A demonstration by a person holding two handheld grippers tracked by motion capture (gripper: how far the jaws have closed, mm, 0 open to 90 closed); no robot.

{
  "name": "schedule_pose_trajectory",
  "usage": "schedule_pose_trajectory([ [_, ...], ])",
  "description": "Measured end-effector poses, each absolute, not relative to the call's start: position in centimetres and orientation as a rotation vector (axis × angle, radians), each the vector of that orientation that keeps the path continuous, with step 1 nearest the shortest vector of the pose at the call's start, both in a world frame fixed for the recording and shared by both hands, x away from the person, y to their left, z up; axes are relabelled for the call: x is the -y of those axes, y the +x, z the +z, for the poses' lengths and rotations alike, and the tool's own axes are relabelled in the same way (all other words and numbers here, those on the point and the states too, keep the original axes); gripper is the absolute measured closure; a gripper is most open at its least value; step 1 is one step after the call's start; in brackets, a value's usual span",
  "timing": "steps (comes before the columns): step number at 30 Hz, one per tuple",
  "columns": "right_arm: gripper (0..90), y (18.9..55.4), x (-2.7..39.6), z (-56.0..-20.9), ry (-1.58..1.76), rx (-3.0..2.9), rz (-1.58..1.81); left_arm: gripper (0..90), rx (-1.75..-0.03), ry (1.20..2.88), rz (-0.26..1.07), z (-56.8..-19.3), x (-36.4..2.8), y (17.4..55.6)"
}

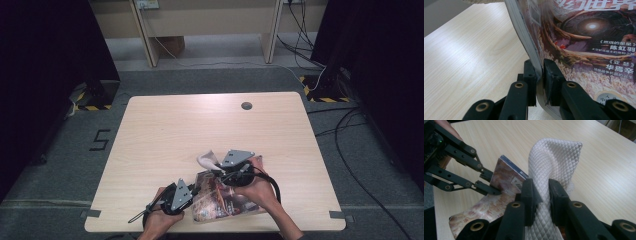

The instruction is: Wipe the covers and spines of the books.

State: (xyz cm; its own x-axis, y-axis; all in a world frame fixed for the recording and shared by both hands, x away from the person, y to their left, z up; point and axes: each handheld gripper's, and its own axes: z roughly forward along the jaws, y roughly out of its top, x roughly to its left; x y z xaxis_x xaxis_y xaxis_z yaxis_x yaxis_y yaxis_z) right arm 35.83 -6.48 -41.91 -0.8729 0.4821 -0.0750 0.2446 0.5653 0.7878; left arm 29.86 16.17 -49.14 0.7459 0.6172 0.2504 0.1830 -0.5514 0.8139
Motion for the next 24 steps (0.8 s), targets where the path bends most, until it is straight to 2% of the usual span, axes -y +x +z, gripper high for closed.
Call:
schedule_pose_trajectory([
  [13, 76.9, 37.7, 9.5, -43.0, 0.738, -2.515, 1.088, 80.3, -0.594, 2.115, 0.67, -49.1, -16.2, 29.9],
  [18, 76.7, 37.3, 8.8, -42.8, 0.703, -2.514, 1.089, 80.0, -0.594, 2.116, 0.672, -49.1, -16.2, 29.9],
  [24, 76.7, 35.6, 6.1, -41.5, 0.577, -2.531, 1.142, 79.7, -0.579, 2.115, 0.694, -49.1, -16.1, 29.8],
])
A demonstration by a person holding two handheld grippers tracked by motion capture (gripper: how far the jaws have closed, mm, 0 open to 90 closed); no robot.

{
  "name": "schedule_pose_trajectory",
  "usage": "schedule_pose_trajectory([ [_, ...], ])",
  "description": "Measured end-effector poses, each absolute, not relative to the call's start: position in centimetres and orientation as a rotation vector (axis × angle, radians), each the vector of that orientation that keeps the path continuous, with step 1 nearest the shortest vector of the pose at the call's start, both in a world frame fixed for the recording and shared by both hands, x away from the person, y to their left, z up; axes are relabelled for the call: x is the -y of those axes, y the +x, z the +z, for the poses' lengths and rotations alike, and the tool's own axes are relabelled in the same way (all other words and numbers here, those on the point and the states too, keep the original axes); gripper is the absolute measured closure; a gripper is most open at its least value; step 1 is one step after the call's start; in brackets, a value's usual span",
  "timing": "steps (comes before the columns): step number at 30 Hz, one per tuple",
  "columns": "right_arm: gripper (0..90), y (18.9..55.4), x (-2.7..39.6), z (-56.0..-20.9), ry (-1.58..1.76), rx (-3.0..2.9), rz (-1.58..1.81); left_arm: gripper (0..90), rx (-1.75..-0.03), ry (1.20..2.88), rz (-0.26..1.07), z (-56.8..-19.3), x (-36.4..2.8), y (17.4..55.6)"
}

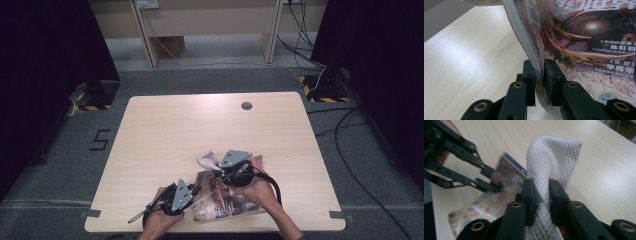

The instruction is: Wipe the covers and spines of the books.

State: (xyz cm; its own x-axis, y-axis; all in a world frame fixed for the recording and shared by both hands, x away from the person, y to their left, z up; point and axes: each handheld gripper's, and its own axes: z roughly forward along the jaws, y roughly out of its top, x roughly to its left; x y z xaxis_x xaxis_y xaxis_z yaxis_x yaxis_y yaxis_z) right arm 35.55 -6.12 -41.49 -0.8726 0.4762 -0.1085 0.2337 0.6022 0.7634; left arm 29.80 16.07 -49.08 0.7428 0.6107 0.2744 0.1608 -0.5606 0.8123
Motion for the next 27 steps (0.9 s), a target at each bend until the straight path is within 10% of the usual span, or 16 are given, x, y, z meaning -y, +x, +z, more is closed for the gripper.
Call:
schedule_pose_trajectory([
  [27, 76.9, 34.0, 3.6, -40.3, 0.46, -2.546, 1.128, 79.0, -0.568, 2.125, 0.708, -49.0, -16.0, 29.7],
])
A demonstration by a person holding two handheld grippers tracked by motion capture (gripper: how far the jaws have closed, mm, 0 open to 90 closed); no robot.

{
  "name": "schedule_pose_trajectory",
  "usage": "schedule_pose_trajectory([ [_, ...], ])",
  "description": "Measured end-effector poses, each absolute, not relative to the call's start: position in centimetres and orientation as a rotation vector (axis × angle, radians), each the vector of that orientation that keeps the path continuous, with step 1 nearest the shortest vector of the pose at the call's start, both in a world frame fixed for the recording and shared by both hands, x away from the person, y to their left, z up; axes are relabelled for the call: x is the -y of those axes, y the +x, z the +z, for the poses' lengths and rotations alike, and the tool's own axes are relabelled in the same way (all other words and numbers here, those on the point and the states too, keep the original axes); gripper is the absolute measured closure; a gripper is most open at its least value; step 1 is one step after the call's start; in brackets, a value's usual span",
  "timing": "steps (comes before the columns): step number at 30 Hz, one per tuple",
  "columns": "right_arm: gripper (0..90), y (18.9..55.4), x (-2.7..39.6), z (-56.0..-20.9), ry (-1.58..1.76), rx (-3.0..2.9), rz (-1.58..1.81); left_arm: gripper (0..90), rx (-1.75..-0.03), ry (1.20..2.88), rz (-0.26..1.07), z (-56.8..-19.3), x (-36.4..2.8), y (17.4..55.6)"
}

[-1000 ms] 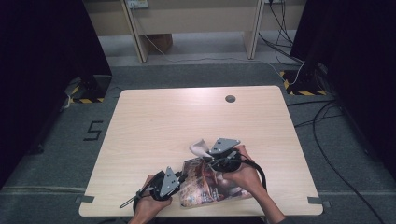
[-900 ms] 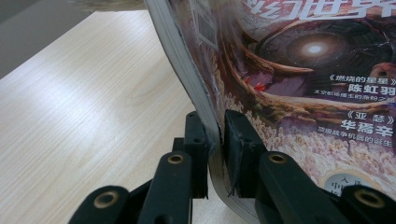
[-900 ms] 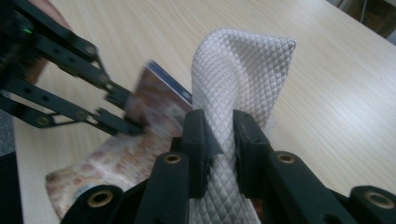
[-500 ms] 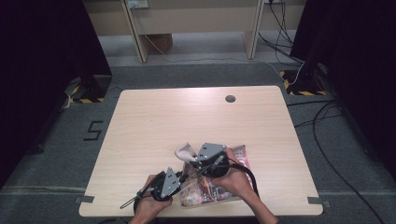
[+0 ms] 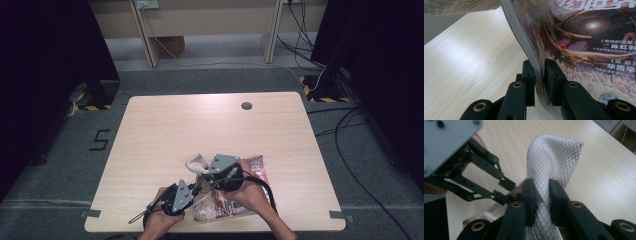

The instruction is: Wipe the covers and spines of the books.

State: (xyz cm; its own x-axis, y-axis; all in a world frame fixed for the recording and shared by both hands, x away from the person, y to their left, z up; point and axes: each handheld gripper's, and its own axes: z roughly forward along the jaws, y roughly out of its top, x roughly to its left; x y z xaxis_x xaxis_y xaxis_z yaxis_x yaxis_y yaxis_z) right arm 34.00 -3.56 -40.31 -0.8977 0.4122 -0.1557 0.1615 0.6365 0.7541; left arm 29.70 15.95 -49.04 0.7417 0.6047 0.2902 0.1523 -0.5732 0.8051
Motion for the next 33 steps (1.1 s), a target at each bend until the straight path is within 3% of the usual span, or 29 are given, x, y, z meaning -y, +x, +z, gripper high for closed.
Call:
schedule_pose_trajectory([
  [33, 77.1, 35.0, 4.8, -40.7, 0.487, -2.564, 1.073, 78.4, -0.557, 2.128, 0.719, -49.0, -15.9, 29.7],
])
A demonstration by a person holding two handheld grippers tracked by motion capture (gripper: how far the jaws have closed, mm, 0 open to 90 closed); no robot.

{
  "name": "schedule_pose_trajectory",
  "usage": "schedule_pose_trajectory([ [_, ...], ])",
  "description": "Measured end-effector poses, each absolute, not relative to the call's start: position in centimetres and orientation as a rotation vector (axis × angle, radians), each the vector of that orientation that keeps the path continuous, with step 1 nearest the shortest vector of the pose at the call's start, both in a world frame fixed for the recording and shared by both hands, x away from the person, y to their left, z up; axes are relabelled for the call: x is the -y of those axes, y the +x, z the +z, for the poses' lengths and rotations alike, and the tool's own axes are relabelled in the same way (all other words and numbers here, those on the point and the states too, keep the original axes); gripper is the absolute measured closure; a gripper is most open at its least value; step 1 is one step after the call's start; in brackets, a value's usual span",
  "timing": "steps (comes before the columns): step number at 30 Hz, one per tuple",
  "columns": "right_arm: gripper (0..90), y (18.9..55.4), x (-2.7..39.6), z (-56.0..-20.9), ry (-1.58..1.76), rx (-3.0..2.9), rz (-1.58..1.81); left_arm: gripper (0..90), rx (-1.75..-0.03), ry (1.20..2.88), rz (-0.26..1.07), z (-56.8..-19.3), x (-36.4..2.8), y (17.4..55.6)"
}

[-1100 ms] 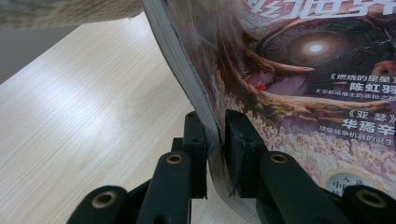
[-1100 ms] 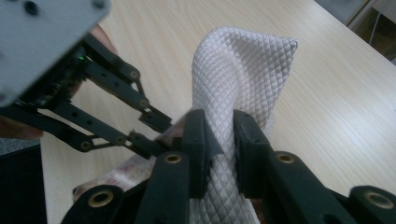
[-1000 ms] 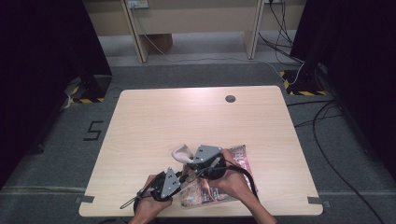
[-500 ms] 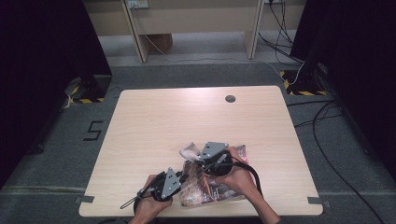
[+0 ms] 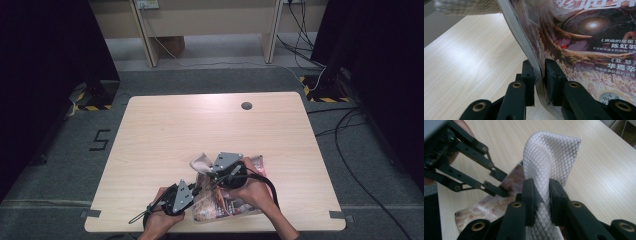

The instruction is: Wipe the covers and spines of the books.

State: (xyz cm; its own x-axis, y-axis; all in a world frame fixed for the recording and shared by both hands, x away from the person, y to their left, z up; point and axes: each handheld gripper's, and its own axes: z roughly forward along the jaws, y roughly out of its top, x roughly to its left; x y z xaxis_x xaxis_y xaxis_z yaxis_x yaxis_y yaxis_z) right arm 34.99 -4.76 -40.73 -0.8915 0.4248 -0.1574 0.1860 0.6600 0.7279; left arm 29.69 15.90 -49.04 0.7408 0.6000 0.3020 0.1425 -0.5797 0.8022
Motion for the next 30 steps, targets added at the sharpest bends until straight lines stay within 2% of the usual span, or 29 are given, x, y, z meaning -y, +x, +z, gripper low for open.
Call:
schedule_pose_trajectory([
  [30, 76.7, 38.2, 9.8, -43.3, 0.709, -2.544, 0.95, 77.5, -0.546, 2.135, 0.723, -48.9, -15.9, 29.7],
])
